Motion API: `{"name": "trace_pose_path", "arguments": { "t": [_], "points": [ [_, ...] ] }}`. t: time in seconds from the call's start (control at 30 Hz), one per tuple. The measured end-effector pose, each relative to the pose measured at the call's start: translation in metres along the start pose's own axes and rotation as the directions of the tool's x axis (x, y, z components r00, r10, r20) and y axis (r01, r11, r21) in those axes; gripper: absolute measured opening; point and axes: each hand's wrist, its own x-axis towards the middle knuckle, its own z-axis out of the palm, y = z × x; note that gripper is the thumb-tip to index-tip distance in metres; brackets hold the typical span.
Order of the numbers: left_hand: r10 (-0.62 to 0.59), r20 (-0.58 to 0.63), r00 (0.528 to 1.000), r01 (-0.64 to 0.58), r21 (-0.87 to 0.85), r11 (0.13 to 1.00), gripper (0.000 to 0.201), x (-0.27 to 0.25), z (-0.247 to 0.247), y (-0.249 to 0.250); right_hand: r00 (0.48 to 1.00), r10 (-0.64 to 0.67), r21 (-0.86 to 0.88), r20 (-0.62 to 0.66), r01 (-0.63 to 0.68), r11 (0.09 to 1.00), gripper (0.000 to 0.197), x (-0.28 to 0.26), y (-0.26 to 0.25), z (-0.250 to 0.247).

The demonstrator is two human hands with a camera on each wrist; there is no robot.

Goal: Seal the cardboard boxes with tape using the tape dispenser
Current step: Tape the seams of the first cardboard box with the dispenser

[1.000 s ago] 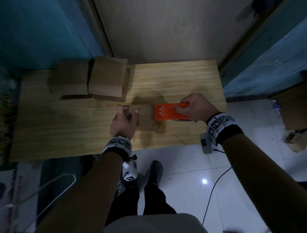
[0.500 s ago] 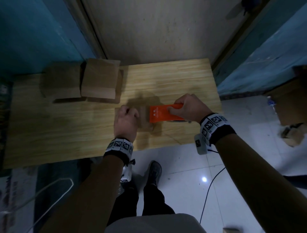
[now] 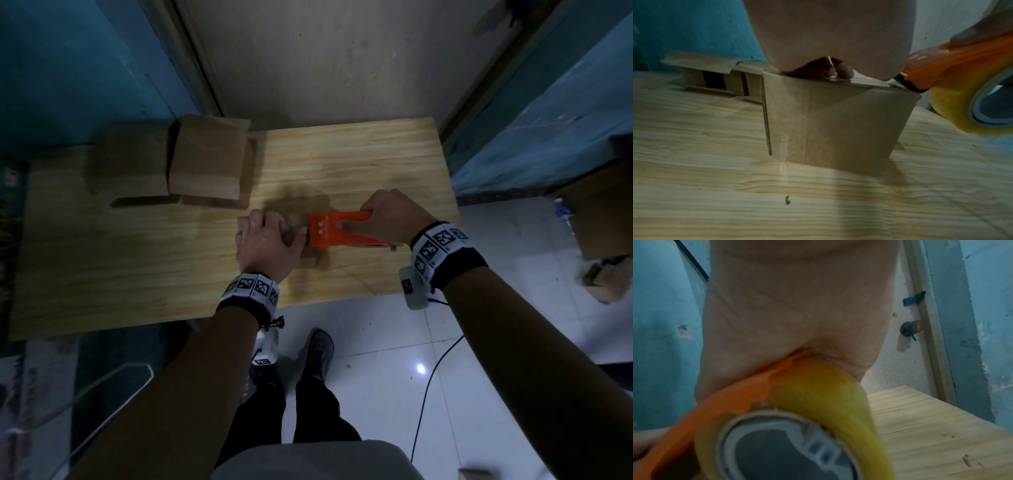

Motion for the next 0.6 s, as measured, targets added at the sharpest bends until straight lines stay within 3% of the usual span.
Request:
{"name": "trace_pose_path", "arguments": {
  "t": [0.6],
  "points": [
    [-0.035, 0.021, 0.999, 0.034, 0.038, 0.999, 0.046, 0.002, 0.001, 0.003, 0.999, 0.043, 0.005, 0.019, -0.043, 0.999, 0.058, -0.008, 0.030, -0.009]
  ]
}}
